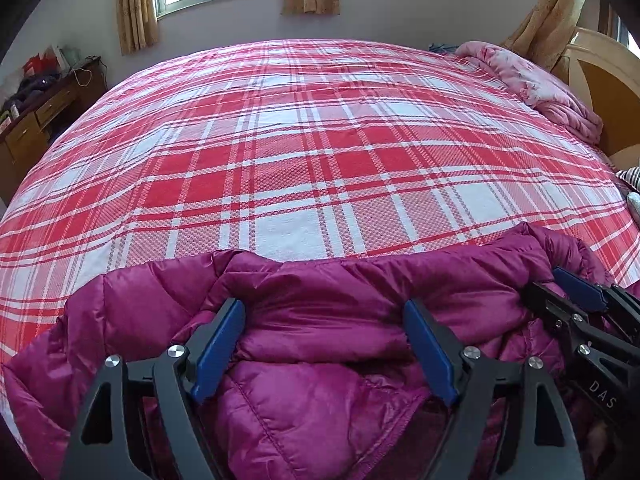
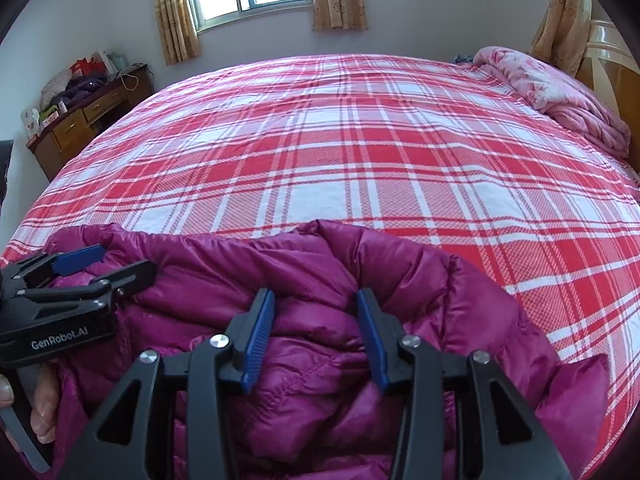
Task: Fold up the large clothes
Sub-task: 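Lift the hem with both tools and fold it toward the collar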
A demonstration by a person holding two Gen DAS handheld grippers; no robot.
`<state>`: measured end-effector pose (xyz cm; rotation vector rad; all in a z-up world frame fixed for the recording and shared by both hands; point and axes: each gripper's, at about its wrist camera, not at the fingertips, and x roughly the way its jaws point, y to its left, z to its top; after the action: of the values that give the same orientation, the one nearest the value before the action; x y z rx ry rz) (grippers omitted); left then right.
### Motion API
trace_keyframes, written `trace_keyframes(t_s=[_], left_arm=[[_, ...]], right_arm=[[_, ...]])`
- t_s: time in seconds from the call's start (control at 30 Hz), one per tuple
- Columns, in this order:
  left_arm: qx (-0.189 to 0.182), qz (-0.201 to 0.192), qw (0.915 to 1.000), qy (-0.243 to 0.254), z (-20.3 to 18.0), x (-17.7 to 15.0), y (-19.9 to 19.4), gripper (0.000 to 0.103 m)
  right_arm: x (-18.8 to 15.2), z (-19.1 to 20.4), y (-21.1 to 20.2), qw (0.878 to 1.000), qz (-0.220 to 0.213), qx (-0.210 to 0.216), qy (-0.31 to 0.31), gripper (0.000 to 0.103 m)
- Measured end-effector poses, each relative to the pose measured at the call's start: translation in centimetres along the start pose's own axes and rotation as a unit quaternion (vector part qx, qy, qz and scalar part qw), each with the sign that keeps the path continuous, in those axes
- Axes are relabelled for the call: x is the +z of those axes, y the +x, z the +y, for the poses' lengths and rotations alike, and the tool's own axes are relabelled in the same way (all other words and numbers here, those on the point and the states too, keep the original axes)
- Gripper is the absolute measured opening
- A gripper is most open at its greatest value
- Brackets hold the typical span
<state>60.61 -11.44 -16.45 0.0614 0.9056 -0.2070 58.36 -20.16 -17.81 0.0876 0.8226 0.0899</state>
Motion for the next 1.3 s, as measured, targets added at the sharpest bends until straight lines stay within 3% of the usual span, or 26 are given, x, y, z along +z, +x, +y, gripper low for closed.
trace_keyframes(t_s=[0.2, 0.33, 1.3], left_arm=[[0.028, 0.0, 0.9994, 0.02, -0.8, -0.2, 0.5, 0.084], [0.028, -0.001, 0.9994, 0.02, -0.8, -0.2, 0.5, 0.085], [0.05, -0.001, 0.9981, 0.036, -1.7, -0.3, 0.9, 0.086]], right_arm=[[-0.1, 0.5, 0.5, 1.0, 0.009, -0.015, -0.009, 0.047], [-0.1, 1.0, 0.7, 0.999, 0.012, -0.033, -0.023, 0.048], [-0.2, 1.5, 1.3, 0.998, 0.02, -0.051, -0.033, 0.051]])
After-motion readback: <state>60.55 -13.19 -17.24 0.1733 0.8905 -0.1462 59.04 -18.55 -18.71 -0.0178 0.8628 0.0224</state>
